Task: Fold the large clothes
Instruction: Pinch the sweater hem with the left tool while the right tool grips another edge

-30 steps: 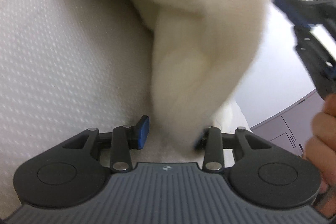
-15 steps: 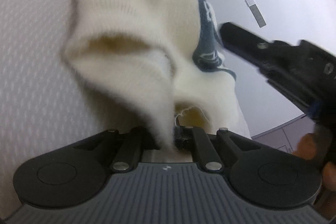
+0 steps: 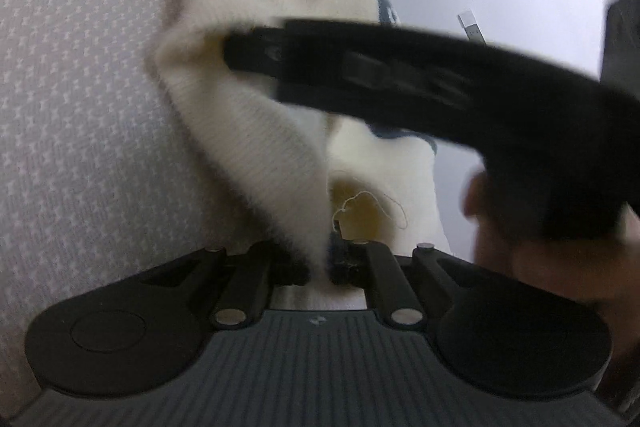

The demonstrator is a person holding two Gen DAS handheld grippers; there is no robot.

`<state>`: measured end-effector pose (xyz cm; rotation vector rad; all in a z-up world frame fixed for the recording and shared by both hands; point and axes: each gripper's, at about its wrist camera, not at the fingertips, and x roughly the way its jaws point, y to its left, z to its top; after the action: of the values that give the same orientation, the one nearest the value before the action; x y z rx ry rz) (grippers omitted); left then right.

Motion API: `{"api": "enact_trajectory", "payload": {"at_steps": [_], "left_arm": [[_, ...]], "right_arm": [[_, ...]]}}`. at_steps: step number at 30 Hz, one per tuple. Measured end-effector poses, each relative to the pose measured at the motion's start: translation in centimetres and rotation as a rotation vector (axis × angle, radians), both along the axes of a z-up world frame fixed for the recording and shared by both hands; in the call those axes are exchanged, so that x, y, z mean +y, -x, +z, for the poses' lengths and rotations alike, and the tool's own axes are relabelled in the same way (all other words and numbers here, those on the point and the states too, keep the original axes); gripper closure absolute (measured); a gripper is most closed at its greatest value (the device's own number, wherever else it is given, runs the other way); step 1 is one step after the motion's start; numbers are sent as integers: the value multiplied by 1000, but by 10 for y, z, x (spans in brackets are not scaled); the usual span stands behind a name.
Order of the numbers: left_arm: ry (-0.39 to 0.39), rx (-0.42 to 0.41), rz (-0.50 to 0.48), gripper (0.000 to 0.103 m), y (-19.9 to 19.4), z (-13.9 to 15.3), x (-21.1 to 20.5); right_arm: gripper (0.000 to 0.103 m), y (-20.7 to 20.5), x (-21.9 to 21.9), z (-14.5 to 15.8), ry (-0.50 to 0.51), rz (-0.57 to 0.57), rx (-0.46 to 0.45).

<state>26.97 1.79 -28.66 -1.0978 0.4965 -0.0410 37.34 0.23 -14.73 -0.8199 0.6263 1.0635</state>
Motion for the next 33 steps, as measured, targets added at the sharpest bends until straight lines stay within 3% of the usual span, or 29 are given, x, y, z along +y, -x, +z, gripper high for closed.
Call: {"api": "enact_trajectory", "payload": {"at_steps": [3, 6, 8, 11, 21, 26, 29, 33], "left_arm": [[16, -15, 20, 95, 15, -3, 2], [35, -22, 34, 95, 19, -7, 5], [49, -27, 43, 95, 23, -7, 7], [82, -24, 61, 95, 22, -8, 18], [57, -55, 57, 95, 29, 9, 23], [38, -37, 52, 94, 30, 14, 17], [68, -25, 62, 94, 26, 11, 15], [49, -13, 50, 80, 15, 19, 17]], "right_arm": [[46, 1, 21, -9, 38, 27, -73], [54, -4, 32, -6, -27, -7, -103], [79, -8, 34, -1, -93, -41, -101], [90, -11, 24, 15, -202, -129, -149], [94, -10, -78, 71, -650, -441, -195], [94, -20, -112, 79, -698, -526, -158], [94, -23, -130, 79, -735, -534, -120], [94, -24, -134, 75, -752, -538, -101]]}}
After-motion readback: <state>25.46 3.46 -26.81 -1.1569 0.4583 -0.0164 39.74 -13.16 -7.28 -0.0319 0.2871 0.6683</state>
